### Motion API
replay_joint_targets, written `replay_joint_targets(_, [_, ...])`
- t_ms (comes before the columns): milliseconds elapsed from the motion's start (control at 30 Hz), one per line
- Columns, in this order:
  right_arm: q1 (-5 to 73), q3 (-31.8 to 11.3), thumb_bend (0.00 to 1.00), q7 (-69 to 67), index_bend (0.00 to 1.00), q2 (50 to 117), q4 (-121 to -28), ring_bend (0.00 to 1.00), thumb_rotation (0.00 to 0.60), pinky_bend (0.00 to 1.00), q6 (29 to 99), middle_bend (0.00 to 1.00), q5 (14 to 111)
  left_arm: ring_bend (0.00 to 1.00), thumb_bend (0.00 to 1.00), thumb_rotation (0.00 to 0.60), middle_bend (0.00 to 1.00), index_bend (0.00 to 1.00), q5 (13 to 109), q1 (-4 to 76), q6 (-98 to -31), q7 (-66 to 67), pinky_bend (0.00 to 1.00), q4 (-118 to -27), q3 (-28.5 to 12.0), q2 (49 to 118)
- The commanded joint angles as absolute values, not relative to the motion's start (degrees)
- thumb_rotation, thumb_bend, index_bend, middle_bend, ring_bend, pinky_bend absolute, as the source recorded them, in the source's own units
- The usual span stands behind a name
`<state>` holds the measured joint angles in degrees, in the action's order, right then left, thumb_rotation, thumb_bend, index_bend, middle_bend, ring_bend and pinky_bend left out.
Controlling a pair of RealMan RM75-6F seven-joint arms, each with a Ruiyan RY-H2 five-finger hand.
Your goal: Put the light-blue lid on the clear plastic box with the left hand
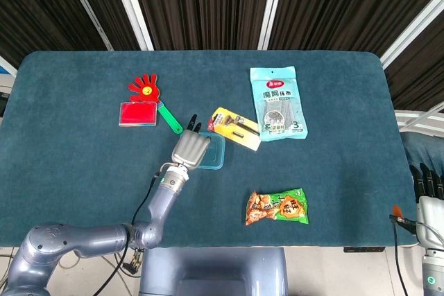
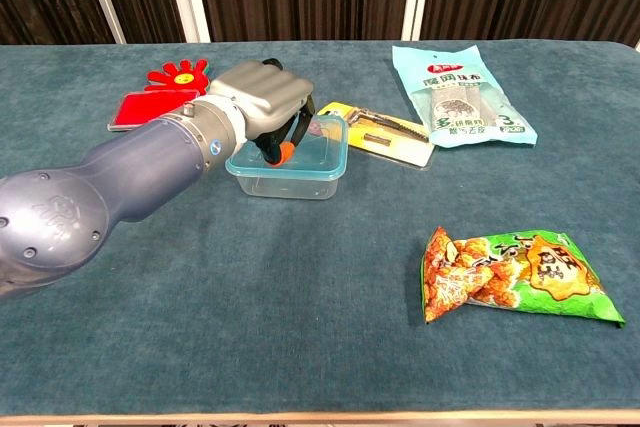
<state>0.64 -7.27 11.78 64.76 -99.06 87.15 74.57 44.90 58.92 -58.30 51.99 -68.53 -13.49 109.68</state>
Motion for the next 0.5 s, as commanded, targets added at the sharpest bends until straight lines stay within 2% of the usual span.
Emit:
replay_joint_targets(33, [0.6, -7.3, 0.35, 11.8, 0.02, 64.8, -99.1, 0.00, 0.600, 0.00, 87.1, 0.01, 74.6, 0.17, 0.49, 0.600, 0.55, 0.61, 44.8, 58.9, -58.7, 52.4, 0.01, -69.3, -13.7, 109.2])
replay_joint_targets(133, [0.6, -7.3, 0.35, 11.8, 0.01, 64.8, -99.1, 0.00, 0.600, 0.00, 87.1, 0.01, 74.5, 0.17, 0.44, 0.600, 0.50, 0.54, 44.8, 58.8, -59.2, 52.8, 0.01, -70.8, -13.9, 108.5])
replay_joint_targets(367, [0.7, -7.4, 0.35, 11.9, 0.02, 64.7, -99.2, 0.00, 0.600, 0.00, 87.1, 0.01, 74.4, 0.14, 0.35, 0.600, 0.30, 0.34, 44.0, 59.2, -61.6, 56.1, 0.01, -75.7, -14.6, 106.2])
replay_joint_targets(500, [0.7, -7.3, 0.35, 11.9, 0.02, 64.8, -99.1, 0.00, 0.600, 0.00, 87.2, 0.01, 74.5, 0.14, 0.33, 0.600, 0.25, 0.29, 42.5, 59.5, -62.1, 57.7, 0.01, -78.2, -15.3, 104.9])
